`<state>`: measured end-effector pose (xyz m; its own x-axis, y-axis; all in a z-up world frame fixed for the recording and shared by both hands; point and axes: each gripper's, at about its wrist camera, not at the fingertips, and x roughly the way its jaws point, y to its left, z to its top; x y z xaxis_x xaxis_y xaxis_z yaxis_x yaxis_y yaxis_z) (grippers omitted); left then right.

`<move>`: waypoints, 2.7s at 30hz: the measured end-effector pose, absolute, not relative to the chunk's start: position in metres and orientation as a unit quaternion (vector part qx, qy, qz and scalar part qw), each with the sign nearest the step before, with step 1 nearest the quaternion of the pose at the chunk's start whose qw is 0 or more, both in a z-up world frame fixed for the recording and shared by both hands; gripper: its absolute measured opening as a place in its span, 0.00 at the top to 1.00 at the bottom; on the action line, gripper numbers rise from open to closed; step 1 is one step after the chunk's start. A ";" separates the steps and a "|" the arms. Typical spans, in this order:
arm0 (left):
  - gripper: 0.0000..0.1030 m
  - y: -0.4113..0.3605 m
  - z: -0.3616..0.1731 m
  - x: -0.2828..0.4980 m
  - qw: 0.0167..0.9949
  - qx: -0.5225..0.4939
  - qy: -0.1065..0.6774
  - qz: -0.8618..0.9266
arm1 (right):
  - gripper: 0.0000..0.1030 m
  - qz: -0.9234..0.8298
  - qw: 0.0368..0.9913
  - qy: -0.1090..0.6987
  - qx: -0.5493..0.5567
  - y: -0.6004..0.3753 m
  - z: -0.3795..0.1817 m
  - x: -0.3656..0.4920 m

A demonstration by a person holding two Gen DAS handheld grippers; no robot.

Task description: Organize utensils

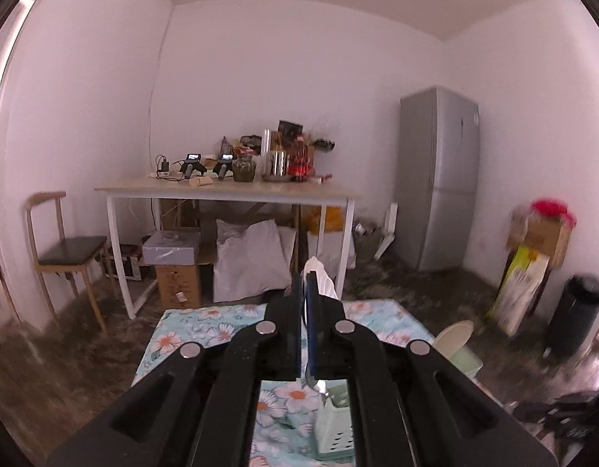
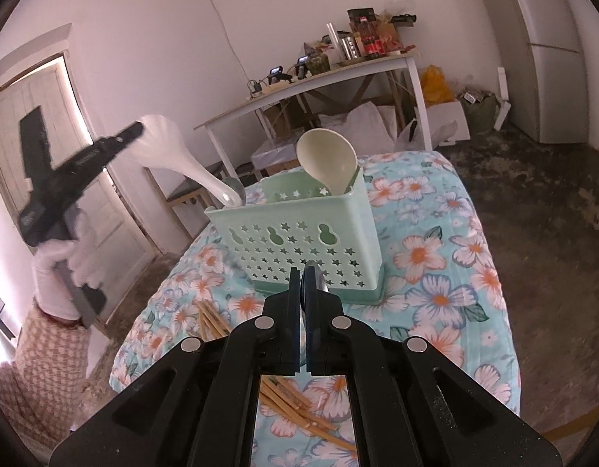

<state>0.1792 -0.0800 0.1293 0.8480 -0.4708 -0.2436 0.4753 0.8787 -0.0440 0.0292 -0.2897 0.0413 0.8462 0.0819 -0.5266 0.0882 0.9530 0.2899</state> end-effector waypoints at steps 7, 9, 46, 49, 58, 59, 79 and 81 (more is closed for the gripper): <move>0.98 -0.099 0.103 0.196 0.953 0.032 0.158 -0.255 | 1.00 0.000 0.948 0.280 0.154 -0.292 0.039 0.030; 0.97 -0.099 0.099 0.200 0.946 0.019 0.171 -0.273 | 1.00 0.000 0.948 0.280 0.154 -0.292 0.039 0.030; 0.45 -0.071 -0.023 0.105 0.890 0.017 0.347 -0.295 | 1.00 0.175 0.950 0.063 0.252 -0.337 0.173 0.092; 0.44 -0.073 -0.027 0.102 0.891 0.032 0.347 -0.292 | 1.00 0.183 0.937 0.064 0.289 -0.354 0.159 0.112; 0.44 -0.074 -0.030 0.104 0.892 0.042 0.344 -0.290 | 0.97 0.177 0.914 0.108 0.349 -0.383 0.102 0.143; 0.44 -0.074 -0.030 0.104 0.891 0.042 0.345 -0.290 | 0.96 0.175 0.911 0.118 0.355 -0.385 0.094 0.145; 0.41 -0.059 -0.019 0.071 0.891 0.031 0.333 -0.308 | 0.49 0.092 0.939 0.183 0.276 -0.353 0.077 0.043; 0.40 -0.055 -0.021 0.063 0.887 0.030 0.339 -0.313 | 0.46 0.087 0.940 0.216 0.250 -0.335 0.065 0.031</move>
